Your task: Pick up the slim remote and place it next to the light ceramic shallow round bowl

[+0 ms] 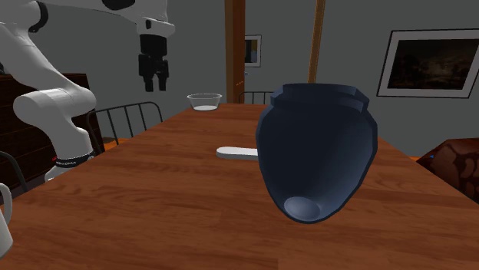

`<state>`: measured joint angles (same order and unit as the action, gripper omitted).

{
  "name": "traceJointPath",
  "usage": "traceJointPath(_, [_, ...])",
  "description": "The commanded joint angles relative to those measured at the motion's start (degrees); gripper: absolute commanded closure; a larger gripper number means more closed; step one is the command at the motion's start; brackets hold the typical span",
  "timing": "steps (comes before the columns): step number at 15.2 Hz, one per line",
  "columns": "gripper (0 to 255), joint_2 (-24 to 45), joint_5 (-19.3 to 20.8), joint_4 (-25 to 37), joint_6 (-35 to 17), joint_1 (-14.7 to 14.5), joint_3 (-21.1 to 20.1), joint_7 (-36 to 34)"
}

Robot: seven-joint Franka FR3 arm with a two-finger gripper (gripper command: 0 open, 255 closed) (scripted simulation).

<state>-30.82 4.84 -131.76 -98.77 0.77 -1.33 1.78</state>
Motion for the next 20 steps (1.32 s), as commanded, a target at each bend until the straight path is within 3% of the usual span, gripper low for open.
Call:
traceJointPath(1, [0, 3.99, -0.01, 1.69, -2.61, 0.22, 0.43, 0.22])
traceJointPath(11, [0, 25.24, -1.00, 14.49, -12.18, 1.31, 2.57, 2.34])
traceJointPath(20, [0, 45.20, -3.37, 32.82, -14.68, 2.55, 3.50, 4.68])
